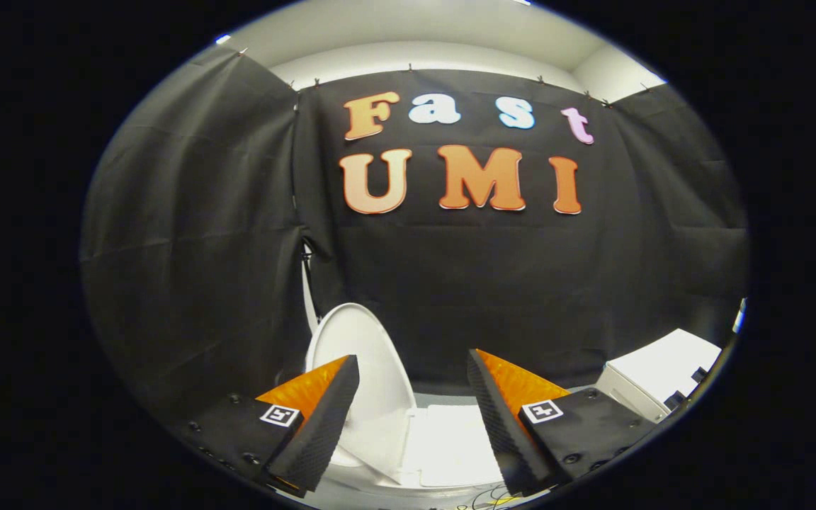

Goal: Open the toilet lid.

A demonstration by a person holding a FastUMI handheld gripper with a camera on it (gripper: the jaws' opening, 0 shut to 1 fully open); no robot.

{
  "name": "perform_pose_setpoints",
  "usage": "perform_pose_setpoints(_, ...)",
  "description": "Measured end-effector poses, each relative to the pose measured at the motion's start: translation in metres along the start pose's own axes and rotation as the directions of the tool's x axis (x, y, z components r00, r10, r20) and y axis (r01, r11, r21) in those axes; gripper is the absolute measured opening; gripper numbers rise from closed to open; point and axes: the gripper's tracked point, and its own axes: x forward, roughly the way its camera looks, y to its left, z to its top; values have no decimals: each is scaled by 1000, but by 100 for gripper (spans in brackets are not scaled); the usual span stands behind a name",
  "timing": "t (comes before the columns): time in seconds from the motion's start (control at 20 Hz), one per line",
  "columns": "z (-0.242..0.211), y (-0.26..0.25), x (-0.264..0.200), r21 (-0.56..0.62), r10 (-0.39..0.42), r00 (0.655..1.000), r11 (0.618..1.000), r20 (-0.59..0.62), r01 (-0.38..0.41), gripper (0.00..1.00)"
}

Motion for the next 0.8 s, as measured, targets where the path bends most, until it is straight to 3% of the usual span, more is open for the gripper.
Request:
perform_pose_setpoints(0.4, 12, -81, -16, -12, -139, 990, 990, 18, 139, 98)
perform_pose_setpoints(0.8, 4, -95, -22, -28, -156, 988, 987, -1, 156, 98)
